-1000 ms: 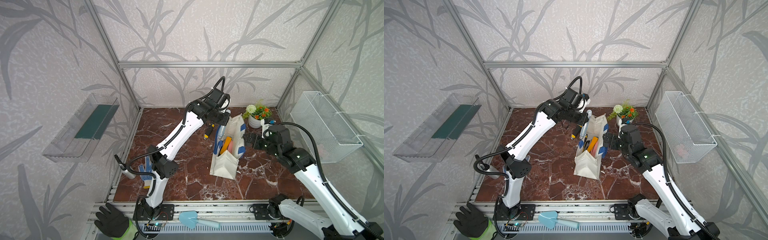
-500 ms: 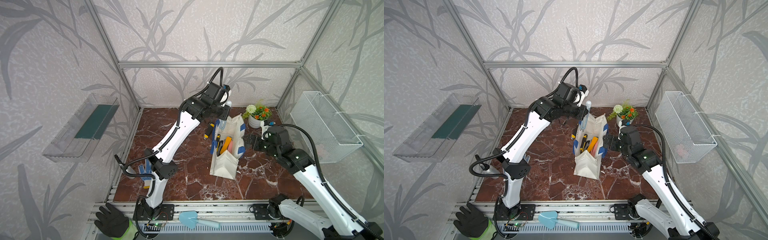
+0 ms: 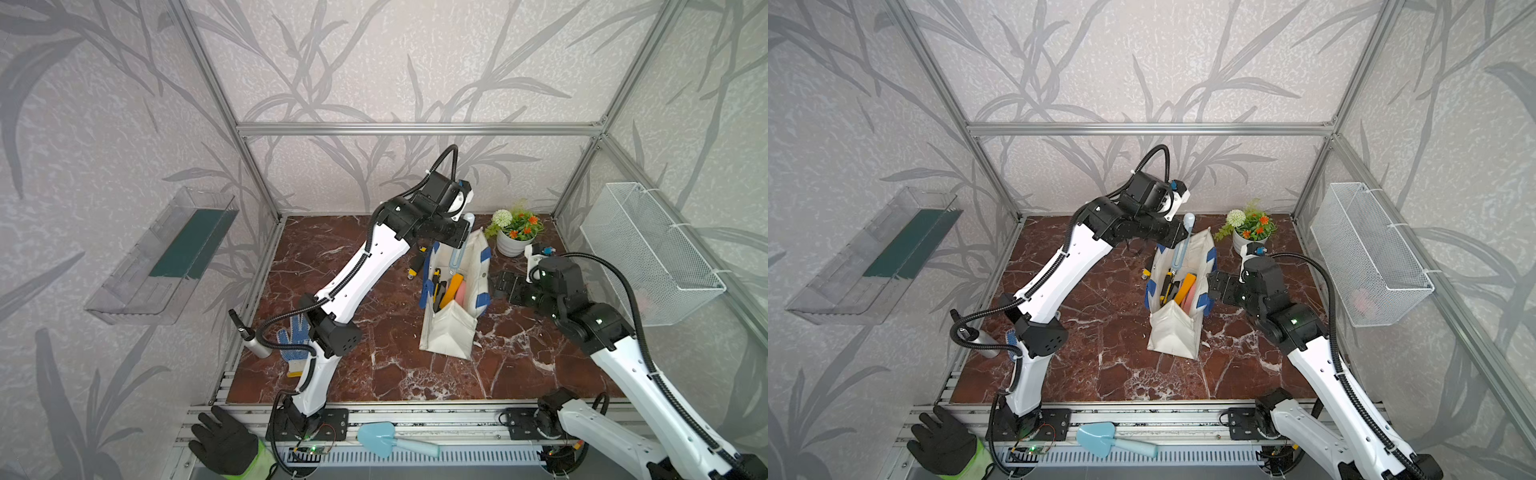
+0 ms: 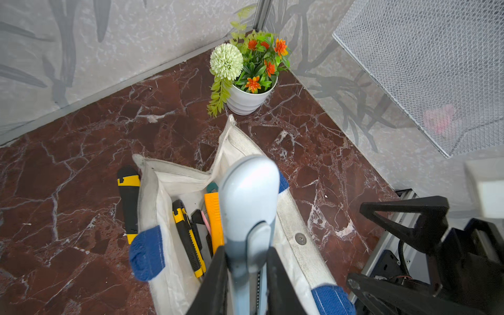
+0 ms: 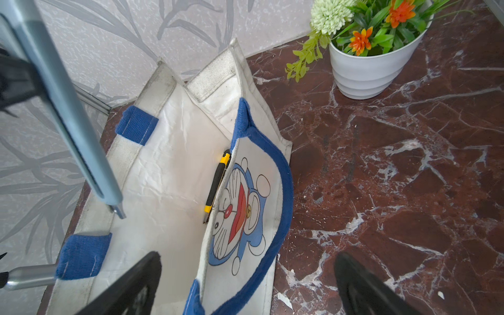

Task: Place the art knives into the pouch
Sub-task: Place the utility knife in the pouch.

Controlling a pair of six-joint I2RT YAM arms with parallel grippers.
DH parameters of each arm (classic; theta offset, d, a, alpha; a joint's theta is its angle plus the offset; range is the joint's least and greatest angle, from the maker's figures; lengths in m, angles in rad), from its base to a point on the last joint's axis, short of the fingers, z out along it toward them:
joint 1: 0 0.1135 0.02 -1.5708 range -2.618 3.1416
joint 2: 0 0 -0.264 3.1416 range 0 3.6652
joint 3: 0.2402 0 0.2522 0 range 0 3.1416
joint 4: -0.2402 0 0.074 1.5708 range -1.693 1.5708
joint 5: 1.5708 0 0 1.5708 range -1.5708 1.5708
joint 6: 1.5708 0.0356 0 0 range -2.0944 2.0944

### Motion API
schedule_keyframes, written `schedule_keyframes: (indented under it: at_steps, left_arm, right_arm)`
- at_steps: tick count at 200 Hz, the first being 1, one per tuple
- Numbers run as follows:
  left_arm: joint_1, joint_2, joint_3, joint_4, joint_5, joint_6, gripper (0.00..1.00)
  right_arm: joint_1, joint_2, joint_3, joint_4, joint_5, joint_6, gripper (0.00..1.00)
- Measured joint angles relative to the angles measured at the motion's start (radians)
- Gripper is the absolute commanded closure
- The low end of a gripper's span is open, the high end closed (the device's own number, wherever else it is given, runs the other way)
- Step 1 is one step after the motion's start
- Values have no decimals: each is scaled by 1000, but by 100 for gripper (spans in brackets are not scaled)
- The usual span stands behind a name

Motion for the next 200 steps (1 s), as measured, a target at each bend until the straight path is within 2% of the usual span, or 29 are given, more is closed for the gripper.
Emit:
schedule_keyframes:
  at_steps: [61,92,113,143,200]
  left_arm:
    - [-4,30,8,-10,-5,8,29]
    - [-3,24,49,-33,-34,44,14]
    - [7,7,53,-37,-71,63,8]
    - [50,-8,53,-39,-94,75,6]
    - [268,-8,54,-40,-87,47,5]
  right_arm:
    - [0,-23,-7,-11,0,15,1]
    - [0,-23,-7,-17,0,26,1]
    - [0,-24,-7,-17,1,37,1]
    - [0,-41,-8,-17,1,51,1]
    - [0,-71,-13,-16,10,48,1]
